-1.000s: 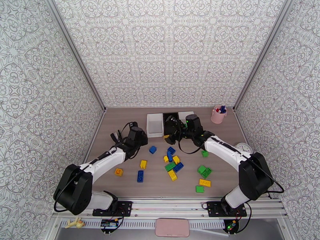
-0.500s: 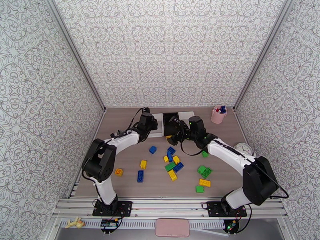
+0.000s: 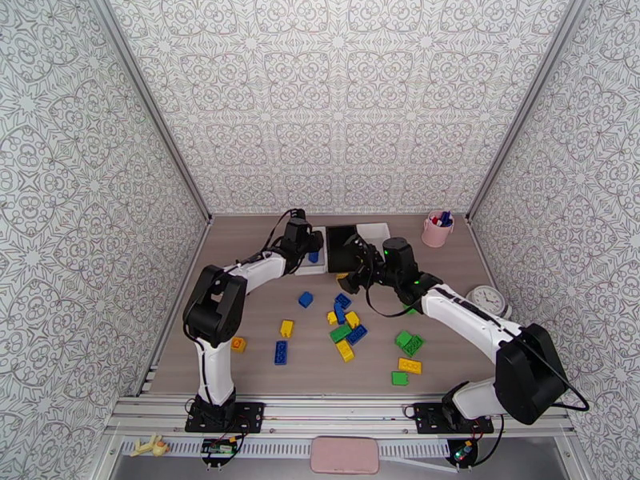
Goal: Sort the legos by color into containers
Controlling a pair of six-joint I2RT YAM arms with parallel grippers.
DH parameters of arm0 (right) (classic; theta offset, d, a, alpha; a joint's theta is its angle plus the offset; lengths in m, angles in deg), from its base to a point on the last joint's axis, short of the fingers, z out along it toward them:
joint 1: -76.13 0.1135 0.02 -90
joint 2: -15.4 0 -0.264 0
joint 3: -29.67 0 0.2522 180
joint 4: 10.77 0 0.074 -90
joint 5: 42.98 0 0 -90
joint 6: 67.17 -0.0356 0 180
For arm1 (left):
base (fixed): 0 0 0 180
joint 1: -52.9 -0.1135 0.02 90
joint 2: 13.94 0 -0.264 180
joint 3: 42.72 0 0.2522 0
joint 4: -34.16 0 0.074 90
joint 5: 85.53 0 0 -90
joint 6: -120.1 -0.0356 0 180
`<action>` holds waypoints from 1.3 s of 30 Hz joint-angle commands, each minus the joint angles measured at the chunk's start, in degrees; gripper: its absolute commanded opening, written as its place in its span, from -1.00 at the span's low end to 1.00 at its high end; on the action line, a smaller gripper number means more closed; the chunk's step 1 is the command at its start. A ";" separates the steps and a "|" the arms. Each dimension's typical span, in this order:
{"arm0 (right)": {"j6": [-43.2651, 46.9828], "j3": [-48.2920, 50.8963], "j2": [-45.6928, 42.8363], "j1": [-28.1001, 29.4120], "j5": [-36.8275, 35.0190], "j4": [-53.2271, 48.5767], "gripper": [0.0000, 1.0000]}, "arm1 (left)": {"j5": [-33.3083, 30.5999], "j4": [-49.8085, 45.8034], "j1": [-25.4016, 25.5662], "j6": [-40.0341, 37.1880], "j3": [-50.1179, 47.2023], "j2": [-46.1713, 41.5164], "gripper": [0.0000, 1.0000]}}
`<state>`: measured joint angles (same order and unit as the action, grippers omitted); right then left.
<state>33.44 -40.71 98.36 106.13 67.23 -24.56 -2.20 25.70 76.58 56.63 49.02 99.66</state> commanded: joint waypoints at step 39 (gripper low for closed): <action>-16.86 -6.24 13.47 10.40 -19.07 -33.19 0.91 | 24.81 -11.47 14.77 -39.79 -45.88 -60.14 0.99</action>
<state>17.59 -44.78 110.49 115.75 50.14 -54.51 18.30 14.29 90.54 18.90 4.45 38.90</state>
